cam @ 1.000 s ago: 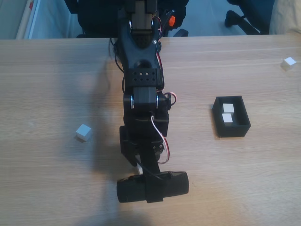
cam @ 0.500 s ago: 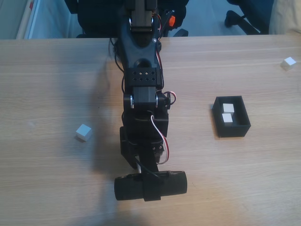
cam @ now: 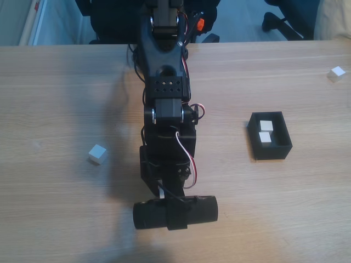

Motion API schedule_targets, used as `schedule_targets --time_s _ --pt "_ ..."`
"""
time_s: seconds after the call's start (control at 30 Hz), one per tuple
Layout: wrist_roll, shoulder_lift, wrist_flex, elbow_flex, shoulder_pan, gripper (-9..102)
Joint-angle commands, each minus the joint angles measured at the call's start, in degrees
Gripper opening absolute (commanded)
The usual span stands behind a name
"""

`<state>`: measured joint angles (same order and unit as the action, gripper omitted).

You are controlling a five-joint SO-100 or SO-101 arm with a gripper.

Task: Pick blocks and place them in the box.

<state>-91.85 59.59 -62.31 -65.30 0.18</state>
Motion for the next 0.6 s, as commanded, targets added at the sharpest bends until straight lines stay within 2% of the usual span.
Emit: schedule_targets --time_s 0.0,0.27,0.57 --pt "-0.26 7.12 1.32 -1.93 -0.70 2" --pt "2.46 24.61 3.34 -19.86 -5.54 2" --pt "8.17 47.11 4.13 -37.71 -18.02 2"
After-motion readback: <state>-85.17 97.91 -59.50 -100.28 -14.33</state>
